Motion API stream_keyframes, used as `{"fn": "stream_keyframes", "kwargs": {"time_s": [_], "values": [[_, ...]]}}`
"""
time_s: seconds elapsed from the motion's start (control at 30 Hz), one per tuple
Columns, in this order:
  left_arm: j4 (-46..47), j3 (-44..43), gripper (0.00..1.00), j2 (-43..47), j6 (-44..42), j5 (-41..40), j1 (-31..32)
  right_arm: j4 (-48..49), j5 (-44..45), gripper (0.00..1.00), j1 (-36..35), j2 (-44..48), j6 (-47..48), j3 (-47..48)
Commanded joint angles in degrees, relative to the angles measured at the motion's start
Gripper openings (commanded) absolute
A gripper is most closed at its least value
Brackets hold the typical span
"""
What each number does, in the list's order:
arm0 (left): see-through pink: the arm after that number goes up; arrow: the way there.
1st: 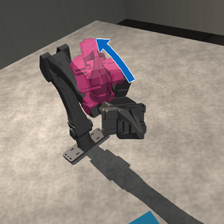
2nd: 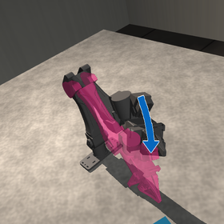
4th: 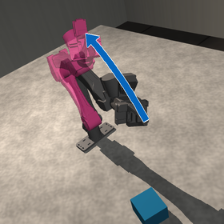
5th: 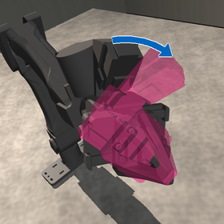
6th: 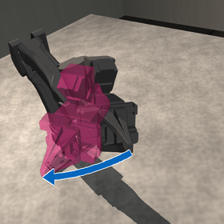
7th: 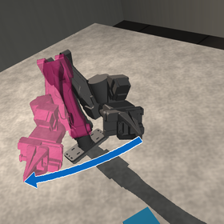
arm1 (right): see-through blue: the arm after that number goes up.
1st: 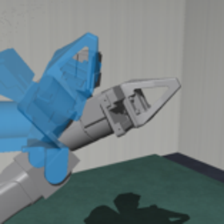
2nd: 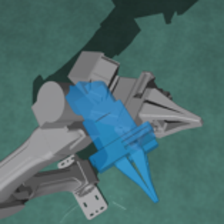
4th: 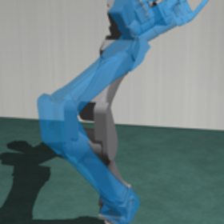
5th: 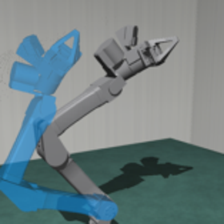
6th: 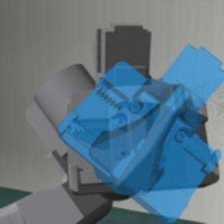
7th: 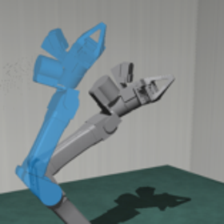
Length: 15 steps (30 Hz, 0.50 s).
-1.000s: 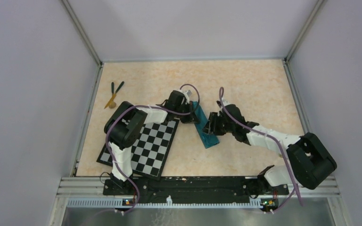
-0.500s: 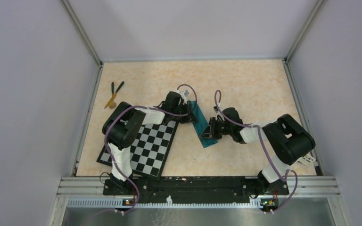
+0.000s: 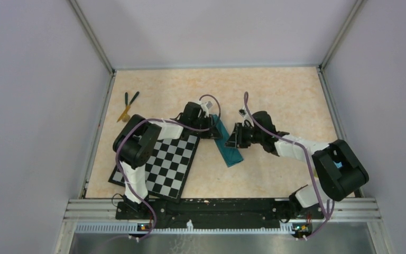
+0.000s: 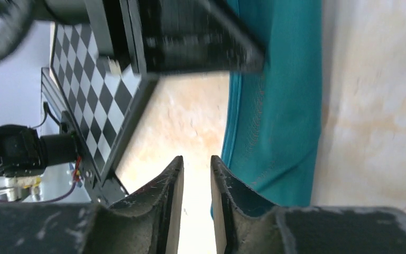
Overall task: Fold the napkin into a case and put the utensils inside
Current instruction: Smooth out the smaller rectangle-folded napkin at the center of the board.
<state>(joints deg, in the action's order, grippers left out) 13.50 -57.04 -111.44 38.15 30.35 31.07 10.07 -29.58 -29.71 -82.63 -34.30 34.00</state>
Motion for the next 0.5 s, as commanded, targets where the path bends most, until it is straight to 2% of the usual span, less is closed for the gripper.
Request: {"fn": "stream_keyframes", "kwargs": {"time_s": [0.0, 0.1, 0.2, 0.37, 0.47], "values": [[-5.9, -3.6, 0.33, 4.7, -5.4, 4.0, -0.5, -2.7, 2.5, 0.3, 0.6, -2.9, 6.1, 6.7], [-8.4, -7.6, 0.42, 6.8, -6.2, 6.9, -1.1, -1.5, 3.3, 0.35, 0.5, -4.2, 7.2, 7.9], [-9.4, -9.1, 0.42, 8.6, -5.7, 8.1, -3.1, -0.2, 3.5, 0.35, 0.5, -6.4, 7.1, 8.5], [-13.0, -10.1, 0.25, 8.7, -7.0, 4.9, -7.5, 2.9, 6.4, 0.29, 0.5, -9.7, 3.9, 9.1], [-13.2, -10.7, 0.19, 7.1, -7.6, 4.2, -9.7, 5.4, 7.8, 0.23, 0.5, -11.5, 0.8, 10.1]]}}
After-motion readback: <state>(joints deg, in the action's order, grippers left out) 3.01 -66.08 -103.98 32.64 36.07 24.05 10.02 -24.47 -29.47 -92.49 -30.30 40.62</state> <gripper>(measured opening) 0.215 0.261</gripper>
